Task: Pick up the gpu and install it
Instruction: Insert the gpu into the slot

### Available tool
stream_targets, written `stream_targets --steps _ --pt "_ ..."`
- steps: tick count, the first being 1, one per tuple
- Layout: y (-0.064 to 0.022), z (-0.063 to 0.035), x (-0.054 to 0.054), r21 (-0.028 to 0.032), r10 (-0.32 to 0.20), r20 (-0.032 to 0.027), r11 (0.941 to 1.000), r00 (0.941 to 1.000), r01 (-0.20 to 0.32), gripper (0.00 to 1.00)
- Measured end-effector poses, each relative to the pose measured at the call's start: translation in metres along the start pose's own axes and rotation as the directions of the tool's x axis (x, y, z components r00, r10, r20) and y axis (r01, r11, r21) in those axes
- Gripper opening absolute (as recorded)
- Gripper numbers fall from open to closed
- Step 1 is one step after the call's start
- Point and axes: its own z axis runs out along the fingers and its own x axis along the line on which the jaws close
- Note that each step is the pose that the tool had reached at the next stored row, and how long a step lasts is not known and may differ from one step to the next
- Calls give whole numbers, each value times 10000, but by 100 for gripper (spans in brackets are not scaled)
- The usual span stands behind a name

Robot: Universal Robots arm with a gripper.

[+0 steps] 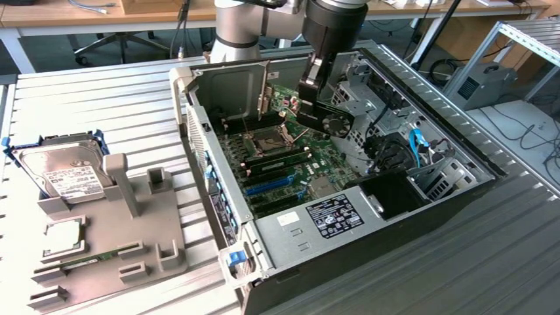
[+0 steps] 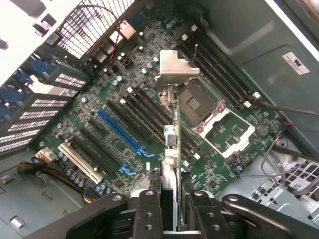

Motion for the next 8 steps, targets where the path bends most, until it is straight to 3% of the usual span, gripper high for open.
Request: stream_targets --steps 8 --pt "-5 0 -5 -7 -268 2 9996 9996 268 26"
